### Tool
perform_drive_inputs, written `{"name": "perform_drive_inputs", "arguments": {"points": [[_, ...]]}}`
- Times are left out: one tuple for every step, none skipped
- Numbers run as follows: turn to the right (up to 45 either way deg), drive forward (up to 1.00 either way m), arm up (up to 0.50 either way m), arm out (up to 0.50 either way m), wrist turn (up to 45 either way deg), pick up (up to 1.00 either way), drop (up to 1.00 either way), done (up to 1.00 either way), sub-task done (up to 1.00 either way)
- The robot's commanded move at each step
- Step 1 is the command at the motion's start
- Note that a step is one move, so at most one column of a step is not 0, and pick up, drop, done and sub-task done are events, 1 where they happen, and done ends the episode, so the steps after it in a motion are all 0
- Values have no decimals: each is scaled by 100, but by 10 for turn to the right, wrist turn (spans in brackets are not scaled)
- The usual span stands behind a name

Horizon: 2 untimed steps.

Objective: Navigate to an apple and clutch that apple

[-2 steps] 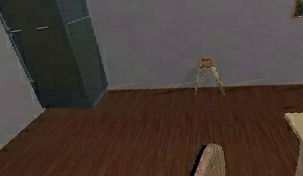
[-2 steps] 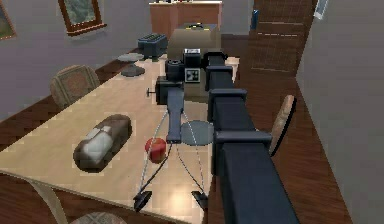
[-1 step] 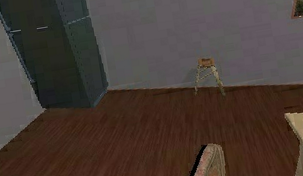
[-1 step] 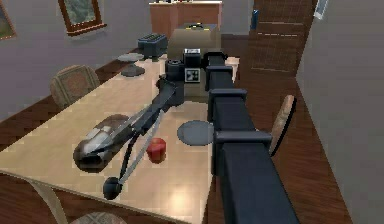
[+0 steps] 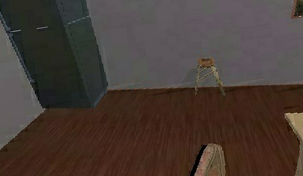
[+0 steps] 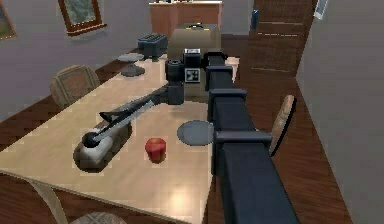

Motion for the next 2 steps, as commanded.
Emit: {"name": "perform_drive_inputs", "arguments": {"points": [[0, 0, 0, 0, 450, 0, 0, 0, 0], [0, 0, 0, 0, 90, 0, 0, 0, 0]]}}
